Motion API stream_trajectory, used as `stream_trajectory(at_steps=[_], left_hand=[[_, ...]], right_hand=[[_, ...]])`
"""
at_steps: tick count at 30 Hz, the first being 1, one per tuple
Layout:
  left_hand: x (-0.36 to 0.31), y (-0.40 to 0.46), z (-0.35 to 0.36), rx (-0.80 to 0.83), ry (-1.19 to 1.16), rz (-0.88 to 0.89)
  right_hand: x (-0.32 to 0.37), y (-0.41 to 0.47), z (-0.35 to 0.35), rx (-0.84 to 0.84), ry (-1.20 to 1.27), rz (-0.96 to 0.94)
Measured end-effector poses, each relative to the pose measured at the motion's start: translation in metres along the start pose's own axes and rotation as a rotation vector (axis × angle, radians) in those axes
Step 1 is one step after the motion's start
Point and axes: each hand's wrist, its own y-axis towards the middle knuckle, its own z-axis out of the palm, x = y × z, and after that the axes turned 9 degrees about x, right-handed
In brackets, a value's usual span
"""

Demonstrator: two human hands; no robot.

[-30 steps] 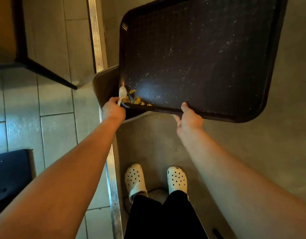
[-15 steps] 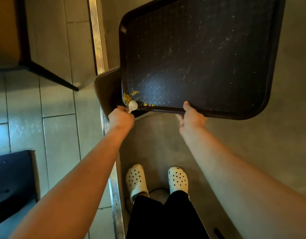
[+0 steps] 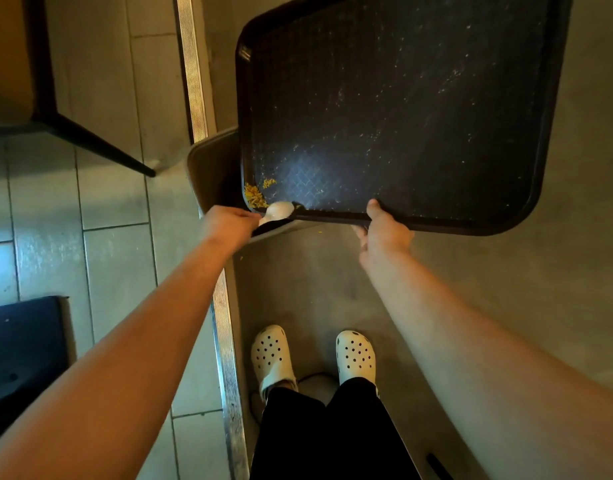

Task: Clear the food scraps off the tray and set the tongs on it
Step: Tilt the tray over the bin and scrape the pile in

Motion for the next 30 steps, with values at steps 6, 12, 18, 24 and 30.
stream_trajectory(at_steps=[6, 12, 18, 24, 30], left_hand=[[-0.001, 0.009, -0.014, -0.049, 0.1, -0.029], [-0.014, 0.01, -0.003, 0.076, 0.134, 0.072], [0.009, 0.018, -0.02, -0.098, 0.296, -0.119], [0.004, 0.013, 0.008, -0.126, -0.247, 0.018], [0.027, 0.002, 0.032, -0.148, -0.083, -0.036]], right_hand=[[-0.003, 0.001, -0.003, 0.001, -0.049, 0.016], [-0.005, -0.001, -0.001, -0.004, -0.049, 0.013], [0.0, 0.002, -0.005, 0.013, -0.007, 0.014], [-0.002, 0.0, -0.004, 0.03, 0.026, 0.024], [-0.004, 0.001, -0.001, 0.035, 0.079, 0.022]])
